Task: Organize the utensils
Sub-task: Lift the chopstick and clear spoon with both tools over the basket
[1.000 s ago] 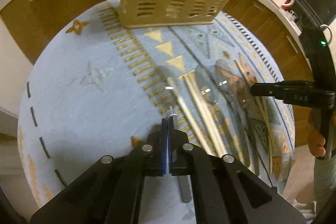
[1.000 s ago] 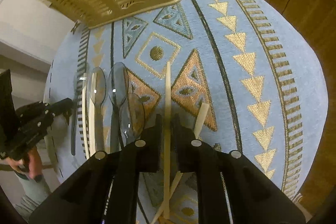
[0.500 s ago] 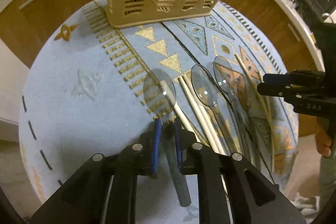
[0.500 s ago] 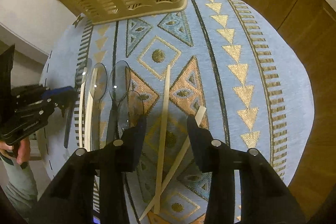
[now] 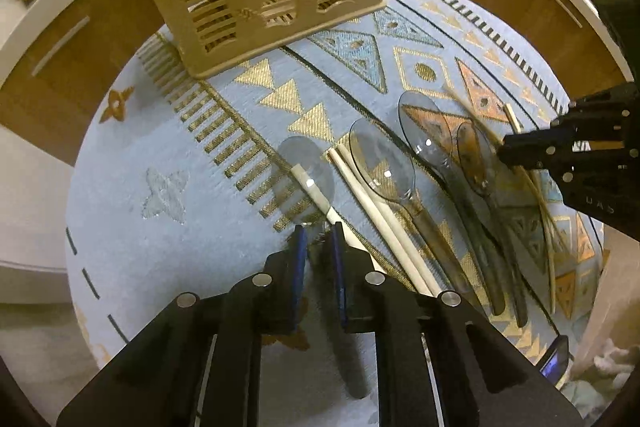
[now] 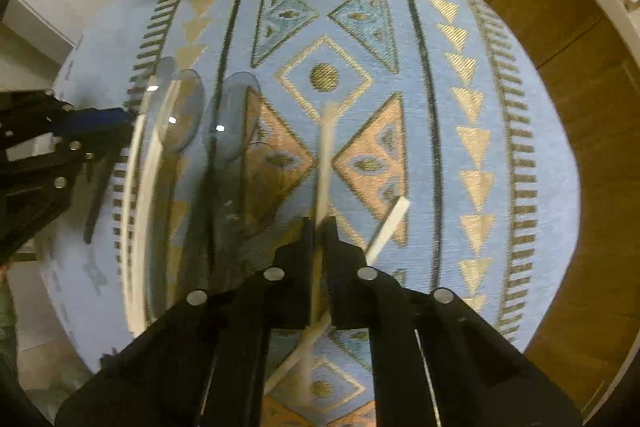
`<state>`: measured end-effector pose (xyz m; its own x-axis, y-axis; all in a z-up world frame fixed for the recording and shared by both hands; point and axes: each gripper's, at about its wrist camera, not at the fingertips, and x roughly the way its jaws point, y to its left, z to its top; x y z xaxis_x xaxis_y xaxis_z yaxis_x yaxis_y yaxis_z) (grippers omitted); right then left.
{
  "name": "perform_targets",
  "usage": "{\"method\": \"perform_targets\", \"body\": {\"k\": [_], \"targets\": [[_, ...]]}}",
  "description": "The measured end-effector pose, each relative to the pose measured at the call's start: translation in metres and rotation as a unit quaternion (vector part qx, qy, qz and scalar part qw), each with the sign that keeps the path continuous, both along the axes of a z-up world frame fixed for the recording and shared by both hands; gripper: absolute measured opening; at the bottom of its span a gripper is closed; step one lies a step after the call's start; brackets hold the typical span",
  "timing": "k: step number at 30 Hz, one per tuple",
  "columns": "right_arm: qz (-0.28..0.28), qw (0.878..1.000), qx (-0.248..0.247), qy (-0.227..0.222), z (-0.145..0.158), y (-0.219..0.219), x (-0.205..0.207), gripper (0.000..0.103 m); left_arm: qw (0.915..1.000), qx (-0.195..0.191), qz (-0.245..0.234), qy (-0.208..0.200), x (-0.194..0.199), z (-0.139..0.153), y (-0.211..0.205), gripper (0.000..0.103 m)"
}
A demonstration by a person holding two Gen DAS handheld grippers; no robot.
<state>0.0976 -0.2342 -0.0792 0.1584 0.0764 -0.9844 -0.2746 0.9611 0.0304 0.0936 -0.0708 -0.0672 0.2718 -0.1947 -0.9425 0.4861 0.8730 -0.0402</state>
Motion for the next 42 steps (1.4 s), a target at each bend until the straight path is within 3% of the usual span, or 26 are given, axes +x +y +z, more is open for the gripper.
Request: {"method": "perform_targets", "body": {"k": [2, 5, 9, 13, 18, 20, 22, 24, 30, 32, 33, 34, 37, 42], "targets": [[0.000, 1.000, 0.007, -0.007, 0.002, 0.001, 0.000, 0.004, 0.9998, -0.013, 0.011, -0.007, 0.000, 0.000, 0.003, 0.009], [-0.010, 0.999, 0.034, -0.017, 0.010, -0.007, -0.002, 0.004, 0.9984, -0.041, 0.023, -0.031, -0.004, 0.006, 0.011, 0.000], [-0.013, 0.996, 0.068, -0.052, 0.030, -0.014, -0.003, 0.004, 0.9953, -0.075, 0.040, -0.045, -0.006, 0.016, 0.023, 0.000], [-0.013, 0.994, 0.087, -0.065, 0.041, -0.021, -0.005, 0.004, 0.9924, -0.117, 0.037, -0.011, -0.004, 0.011, 0.036, 0.000], [-0.009, 0.993, 0.096, -0.067, 0.041, -0.026, -0.013, 0.004, 0.9940, -0.100, 0.043, -0.011, -0.005, 0.008, 0.043, 0.000], [-0.010, 0.993, 0.099, -0.064, 0.038, -0.022, -0.013, 0.004, 0.9938, -0.099, 0.051, -0.002, -0.001, 0.005, 0.047, 0.006], [-0.009, 0.993, 0.103, -0.061, 0.035, -0.020, -0.012, 0.004, 0.9930, -0.106, 0.052, 0.010, 0.000, 0.003, 0.049, 0.021], [-0.009, 0.993, 0.104, -0.061, 0.031, -0.016, -0.011, 0.004, 0.9911, -0.123, 0.043, 0.026, -0.001, 0.003, 0.047, 0.025], [-0.007, 0.992, 0.108, -0.058, 0.029, -0.019, -0.012, 0.004, 0.9980, -0.051, 0.030, 0.023, 0.001, -0.004, 0.020, 0.025], [-0.006, 0.993, 0.108, -0.057, 0.029, -0.019, -0.012, 0.004, 0.9996, -0.012, 0.017, 0.017, 0.001, -0.005, 0.009, 0.020], [-0.005, 0.992, 0.108, -0.057, 0.029, -0.019, -0.012, 0.004, 0.9999, 0.005, 0.012, 0.009, 0.000, -0.005, 0.004, 0.011], [-0.005, 0.992, 0.109, -0.058, 0.030, -0.019, -0.012, 0.004, 0.9996, 0.028, 0.004, -0.003, -0.002, -0.006, -0.002, 0.011], [-0.007, 0.991, 0.115, -0.064, 0.035, -0.021, -0.010, 0.004, 0.9992, 0.037, -0.001, -0.015, -0.004, -0.007, -0.010, 0.010], [-0.012, 0.987, 0.134, -0.087, 0.050, -0.029, -0.012, 0.004, 0.9974, -0.016, 0.017, -0.068, -0.012, 0.009, -0.001, 0.010]]}}
